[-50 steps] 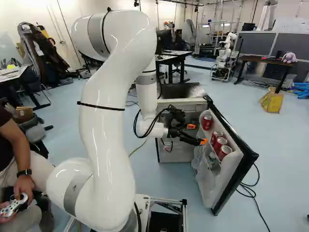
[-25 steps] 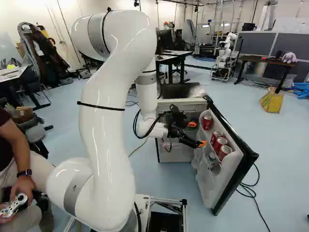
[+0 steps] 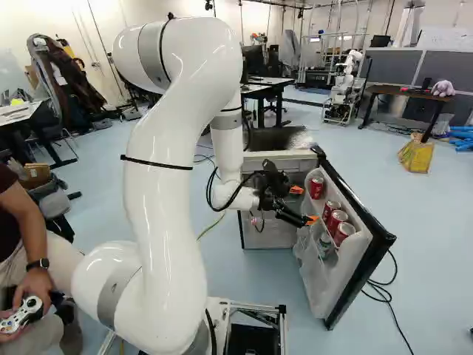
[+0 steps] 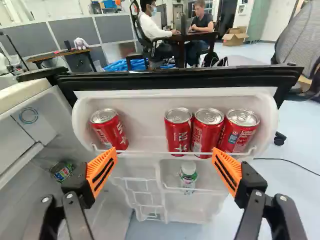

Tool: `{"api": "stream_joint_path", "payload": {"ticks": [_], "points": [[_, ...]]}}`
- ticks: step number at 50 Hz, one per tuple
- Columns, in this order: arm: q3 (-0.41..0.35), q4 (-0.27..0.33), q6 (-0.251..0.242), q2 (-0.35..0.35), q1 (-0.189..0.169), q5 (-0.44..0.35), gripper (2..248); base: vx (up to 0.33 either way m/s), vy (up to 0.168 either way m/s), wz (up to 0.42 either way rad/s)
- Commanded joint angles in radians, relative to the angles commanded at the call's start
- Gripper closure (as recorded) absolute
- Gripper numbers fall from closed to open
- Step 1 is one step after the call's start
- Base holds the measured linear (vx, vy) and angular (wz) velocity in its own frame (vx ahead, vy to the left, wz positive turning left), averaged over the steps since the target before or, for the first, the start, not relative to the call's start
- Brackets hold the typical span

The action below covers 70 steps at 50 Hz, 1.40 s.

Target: Grab a drink from the fridge

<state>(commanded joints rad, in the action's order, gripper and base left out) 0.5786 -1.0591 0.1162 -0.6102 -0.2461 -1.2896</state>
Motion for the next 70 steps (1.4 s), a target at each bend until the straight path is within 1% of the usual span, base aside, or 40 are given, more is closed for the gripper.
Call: {"api": "stream_joint_path", "payload": {"ticks": [8,18,19,24,25,34,35,40,41,45,46,50,51,66,67,70], "points": [[0.001,0.002,0.000,-0.001,-0.004,0.000,3,0.000,0.000,0.000],[0.002,0.019,0.000,-0.001,-0.004,0.000,3,0.000,0.000,0.000],[0.002,0.021,0.000,-0.001,-0.004,0.000,12,0.000,0.000,0.000],[0.002,0.025,0.000,-0.001,-0.004,0.000,12,0.000,0.000,0.000],[0.002,0.025,0.000,-0.001,-0.004,0.000,20,0.000,0.000,0.000],[0.002,0.026,0.000,-0.001,-0.004,0.000,18,0.000,0.000,0.000],[0.002,0.026,0.000,-0.001,-0.004,0.000,23,0.000,0.000,0.000],[0.002,0.026,0.000,-0.001,-0.004,0.000,23,0.000,0.000,0.000],[0.002,0.026,0.000,-0.001,-0.004,0.000,37,0.000,0.000,0.000],[0.002,0.026,0.000,-0.001,-0.004,0.000,37,0.000,0.000,0.000],[0.002,0.026,0.000,-0.001,-0.004,0.000,49,0.000,0.000,0.000],[0.002,0.026,0.000,-0.001,-0.004,0.000,49,0.000,0.000,0.000],[0.002,0.026,0.000,-0.001,-0.004,0.000,57,0.000,0.000,0.000],[0.002,0.026,0.000,-0.001,-0.004,0.000,55,0.000,0.000,0.000],[0.002,0.026,0.000,-0.001,-0.004,0.000,62,0.000,0.000,0.000],[0.002,0.026,0.000,-0.001,-0.004,0.000,62,0.000,0.000,0.000]]}}
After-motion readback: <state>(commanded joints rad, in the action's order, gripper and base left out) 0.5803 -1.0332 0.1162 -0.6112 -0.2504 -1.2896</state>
